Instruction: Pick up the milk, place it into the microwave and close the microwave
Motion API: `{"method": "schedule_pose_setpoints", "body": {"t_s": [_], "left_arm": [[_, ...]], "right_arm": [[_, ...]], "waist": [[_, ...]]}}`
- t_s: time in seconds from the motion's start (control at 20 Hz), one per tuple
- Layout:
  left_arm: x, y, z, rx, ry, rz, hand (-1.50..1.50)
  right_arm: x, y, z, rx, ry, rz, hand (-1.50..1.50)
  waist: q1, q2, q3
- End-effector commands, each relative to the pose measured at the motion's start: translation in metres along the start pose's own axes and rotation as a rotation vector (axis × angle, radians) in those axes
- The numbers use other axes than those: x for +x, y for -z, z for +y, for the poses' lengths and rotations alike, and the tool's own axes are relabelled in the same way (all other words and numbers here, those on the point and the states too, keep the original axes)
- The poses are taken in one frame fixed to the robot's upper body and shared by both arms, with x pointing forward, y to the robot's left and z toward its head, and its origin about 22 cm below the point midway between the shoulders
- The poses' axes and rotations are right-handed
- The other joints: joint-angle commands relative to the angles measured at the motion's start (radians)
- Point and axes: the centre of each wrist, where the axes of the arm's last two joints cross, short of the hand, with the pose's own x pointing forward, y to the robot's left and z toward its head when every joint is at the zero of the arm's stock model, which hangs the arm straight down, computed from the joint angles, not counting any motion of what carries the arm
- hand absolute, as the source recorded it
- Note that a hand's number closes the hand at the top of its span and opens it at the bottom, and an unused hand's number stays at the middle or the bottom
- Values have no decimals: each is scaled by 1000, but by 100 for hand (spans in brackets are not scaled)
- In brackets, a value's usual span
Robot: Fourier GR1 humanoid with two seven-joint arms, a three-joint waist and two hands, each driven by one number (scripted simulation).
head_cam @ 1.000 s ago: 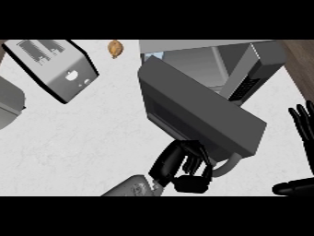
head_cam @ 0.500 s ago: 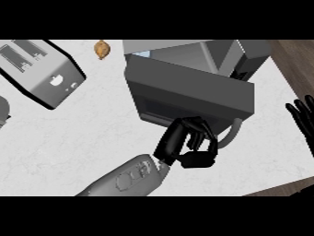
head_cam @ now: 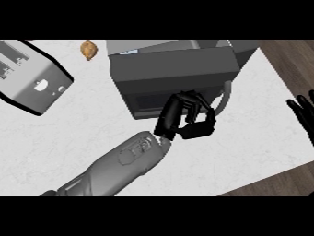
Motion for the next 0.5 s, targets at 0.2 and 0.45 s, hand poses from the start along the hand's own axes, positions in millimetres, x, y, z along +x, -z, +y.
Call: {"method": "schedule_pose_setpoints", "body": {"t_s": [0.2,0.45], "left_arm": [[27,34,18,138,-131,-67,150],[21,37,23,162,-150,-75,150]], "right_arm": [[13,9,-4,47,22,-3,-150],[18,13,-6,50,37,-10,-150]], "waist": [[-36,17,-3],[-57,29,-1]]}}
